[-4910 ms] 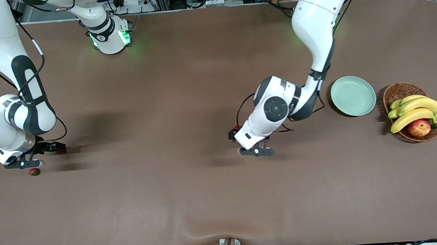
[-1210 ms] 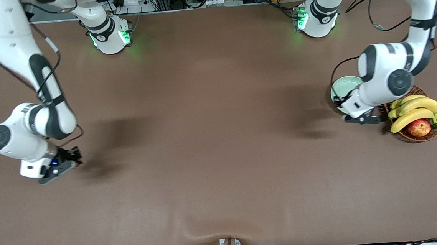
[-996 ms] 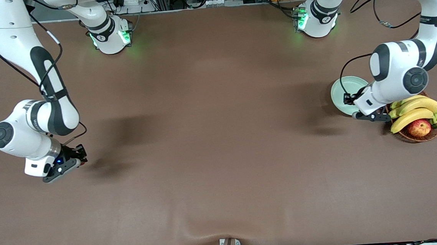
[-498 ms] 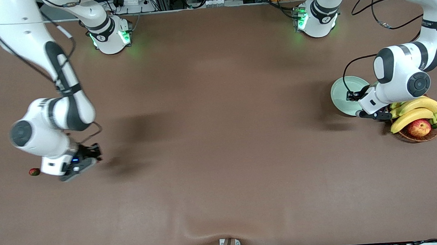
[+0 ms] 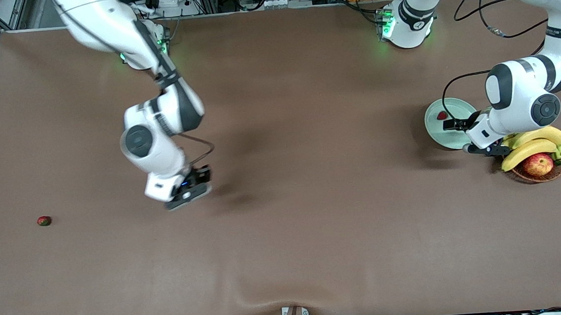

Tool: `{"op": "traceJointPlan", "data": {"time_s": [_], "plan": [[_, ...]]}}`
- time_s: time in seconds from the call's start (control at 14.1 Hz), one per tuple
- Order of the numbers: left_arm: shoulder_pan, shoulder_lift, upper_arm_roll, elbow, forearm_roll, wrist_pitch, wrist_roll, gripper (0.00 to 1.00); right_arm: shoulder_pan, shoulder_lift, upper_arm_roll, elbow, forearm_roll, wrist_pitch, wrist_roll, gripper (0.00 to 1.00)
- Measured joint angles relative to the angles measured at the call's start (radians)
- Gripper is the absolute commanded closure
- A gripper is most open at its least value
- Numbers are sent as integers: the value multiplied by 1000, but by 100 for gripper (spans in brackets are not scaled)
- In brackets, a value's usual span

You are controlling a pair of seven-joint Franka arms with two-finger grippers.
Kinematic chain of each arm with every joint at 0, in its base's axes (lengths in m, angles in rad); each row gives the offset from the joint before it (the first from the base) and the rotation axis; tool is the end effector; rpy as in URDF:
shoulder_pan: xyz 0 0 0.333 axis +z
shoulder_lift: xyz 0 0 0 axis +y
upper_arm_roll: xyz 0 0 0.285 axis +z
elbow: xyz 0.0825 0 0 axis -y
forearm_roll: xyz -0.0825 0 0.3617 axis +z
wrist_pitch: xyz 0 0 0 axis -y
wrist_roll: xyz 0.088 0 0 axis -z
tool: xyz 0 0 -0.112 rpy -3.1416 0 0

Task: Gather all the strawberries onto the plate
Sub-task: 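Drop the strawberry onto the plate with the left gripper while the right gripper lifts another, then set the second strawberry mid-table with the right gripper while the left gripper withdraws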

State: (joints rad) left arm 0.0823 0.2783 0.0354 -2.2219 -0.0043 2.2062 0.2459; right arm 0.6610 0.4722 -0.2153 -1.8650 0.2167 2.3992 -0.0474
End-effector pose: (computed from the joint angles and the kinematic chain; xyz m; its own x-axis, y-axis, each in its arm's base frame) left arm 0.4885 0.0581 0.2113 0.9506 -0.1287 -0.2826 -0.1154 -0.9913 0.0636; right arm 0.5524 0.2740 0.2576 0.9320 0.3541 0.0767 0.3587 -0.9317 -0.0571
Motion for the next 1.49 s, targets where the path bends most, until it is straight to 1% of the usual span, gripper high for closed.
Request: {"op": "traceJointPlan", "data": {"time_s": [0.21,0.36,0.57,0.78,0.85,0.92,1.0,1.14,1.28,1.35,1.49], "plan": [[-2,-3,-23,45,0,0,33,0,142,28,2,62,8,1,211,100],[-2,-5,-44,79,0,0,37,0,205,78,1,126,14,2,313,100],[-3,-6,-87,125,0,0,32,0,269,182,2,235,16,7,439,100],[-10,-6,-107,181,0,0,27,0,316,279,2,318,16,42,539,100],[-13,-6,-112,195,0,0,24,0,329,305,1,330,16,69,566,97],[-18,-6,-116,205,0,-1,15,0,340,327,1,336,16,98,592,51],[-27,-6,-118,210,0,-1,1,0,350,346,1,340,16,123,616,1],[-55,-6,-120,216,0,-1,-36,0,358,362,1,346,16,147,641,0],[-91,-6,-121,221,0,-1,-80,0,357,357,-10,365,16,142,642,0],[-110,-6,-121,224,0,-1,-104,0,356,346,-22,373,16,119,642,0],[-156,-5,-123,234,0,-1,-168,0,355,302,-70,389,16,10,636,0]]}}
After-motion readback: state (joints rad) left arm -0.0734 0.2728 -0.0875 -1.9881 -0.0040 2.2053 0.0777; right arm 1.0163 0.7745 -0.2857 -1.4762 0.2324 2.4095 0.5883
